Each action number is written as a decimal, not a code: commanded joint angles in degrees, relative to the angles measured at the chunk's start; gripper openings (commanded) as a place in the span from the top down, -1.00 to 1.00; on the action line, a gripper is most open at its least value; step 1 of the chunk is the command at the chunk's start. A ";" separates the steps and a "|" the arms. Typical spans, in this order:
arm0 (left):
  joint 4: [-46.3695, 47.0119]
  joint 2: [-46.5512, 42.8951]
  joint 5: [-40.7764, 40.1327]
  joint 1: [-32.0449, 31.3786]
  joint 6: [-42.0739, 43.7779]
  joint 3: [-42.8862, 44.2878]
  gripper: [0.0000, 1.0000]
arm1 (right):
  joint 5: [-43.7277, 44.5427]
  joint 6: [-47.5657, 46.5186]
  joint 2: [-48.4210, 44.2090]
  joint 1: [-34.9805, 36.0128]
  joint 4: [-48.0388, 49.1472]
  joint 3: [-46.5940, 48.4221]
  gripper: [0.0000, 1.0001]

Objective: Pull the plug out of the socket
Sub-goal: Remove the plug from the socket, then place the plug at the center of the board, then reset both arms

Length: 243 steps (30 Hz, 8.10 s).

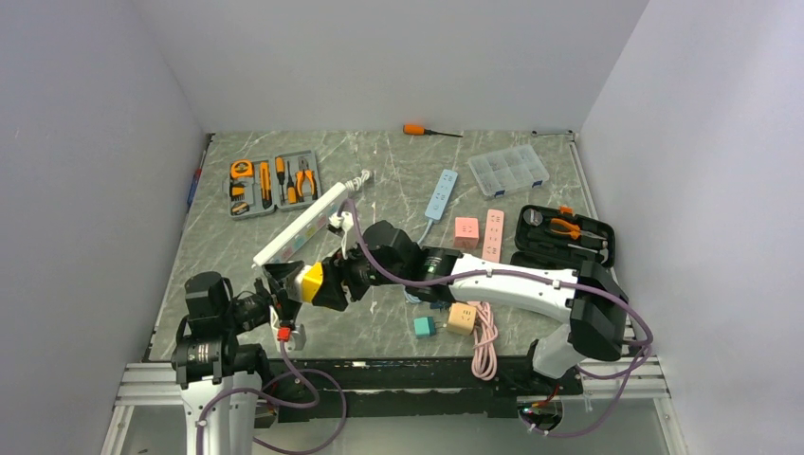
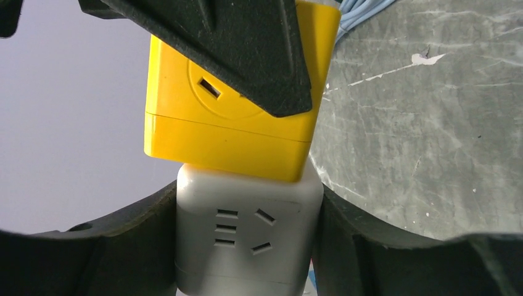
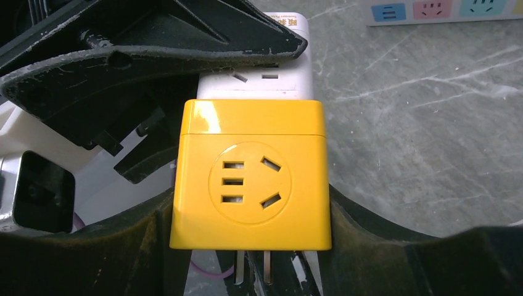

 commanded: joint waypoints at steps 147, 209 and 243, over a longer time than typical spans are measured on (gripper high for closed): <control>9.79 63.74 -58.39 -66.12 -57.50 29.76 1.00 | 30.20 -0.50 -2.23 -29.70 -23.03 -8.74 -0.98; 7.61 61.16 -29.55 -4.62 -75.41 45.34 -0.99 | 45.16 1.05 -19.91 -59.50 -19.67 -14.55 -1.00; 102.50 53.26 -47.74 0.98 -86.63 -17.41 -0.99 | 50.60 -17.67 -9.60 -62.73 52.06 -48.26 -0.99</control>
